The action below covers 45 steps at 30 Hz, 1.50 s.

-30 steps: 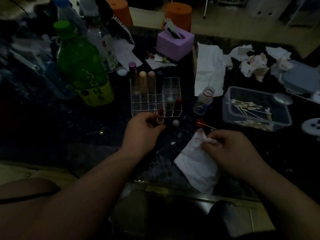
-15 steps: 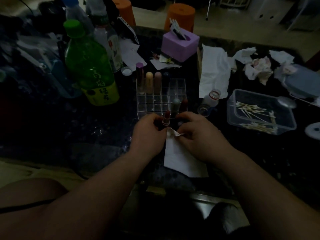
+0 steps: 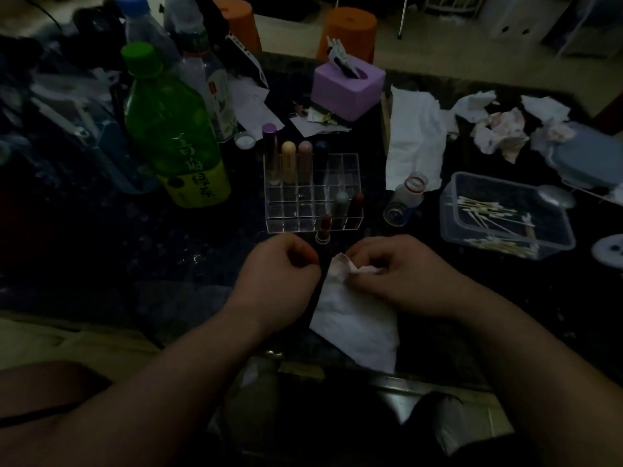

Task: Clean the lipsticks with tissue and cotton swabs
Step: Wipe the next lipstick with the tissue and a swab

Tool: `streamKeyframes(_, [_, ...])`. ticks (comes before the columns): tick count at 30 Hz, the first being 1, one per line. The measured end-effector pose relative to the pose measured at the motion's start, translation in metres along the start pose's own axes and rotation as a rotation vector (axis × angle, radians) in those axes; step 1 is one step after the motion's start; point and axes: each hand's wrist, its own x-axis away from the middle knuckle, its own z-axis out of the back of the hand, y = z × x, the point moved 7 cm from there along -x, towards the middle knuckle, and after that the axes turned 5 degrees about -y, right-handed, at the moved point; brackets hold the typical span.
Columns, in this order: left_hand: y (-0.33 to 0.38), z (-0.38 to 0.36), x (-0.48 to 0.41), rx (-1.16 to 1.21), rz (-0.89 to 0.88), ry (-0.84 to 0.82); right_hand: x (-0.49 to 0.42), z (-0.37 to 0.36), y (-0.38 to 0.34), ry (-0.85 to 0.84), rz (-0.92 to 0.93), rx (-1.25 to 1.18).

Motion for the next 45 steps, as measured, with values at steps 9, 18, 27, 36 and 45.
streamKeyframes(9, [0.008,-0.046,0.041,0.362,0.154,-0.577,0.053,0.0,-0.021,-0.213,-0.05,-0.394])
streamKeyframes(18, [0.027,-0.065,0.042,0.305,0.056,-0.665,0.074,0.007,-0.024,-0.235,0.0,-0.416])
streamKeyframes(27, [0.038,-0.053,0.023,0.682,0.047,-0.636,0.075,0.044,0.007,0.041,-0.19,-0.482])
streamKeyframes(36, [0.036,-0.076,0.036,0.883,0.128,-0.681,0.077,0.035,0.001,-0.036,-0.241,-0.493])
streamKeyframes(45, [0.042,-0.069,0.037,0.955,0.121,-0.554,0.076,0.035,0.006,0.07,-0.218,-0.74])
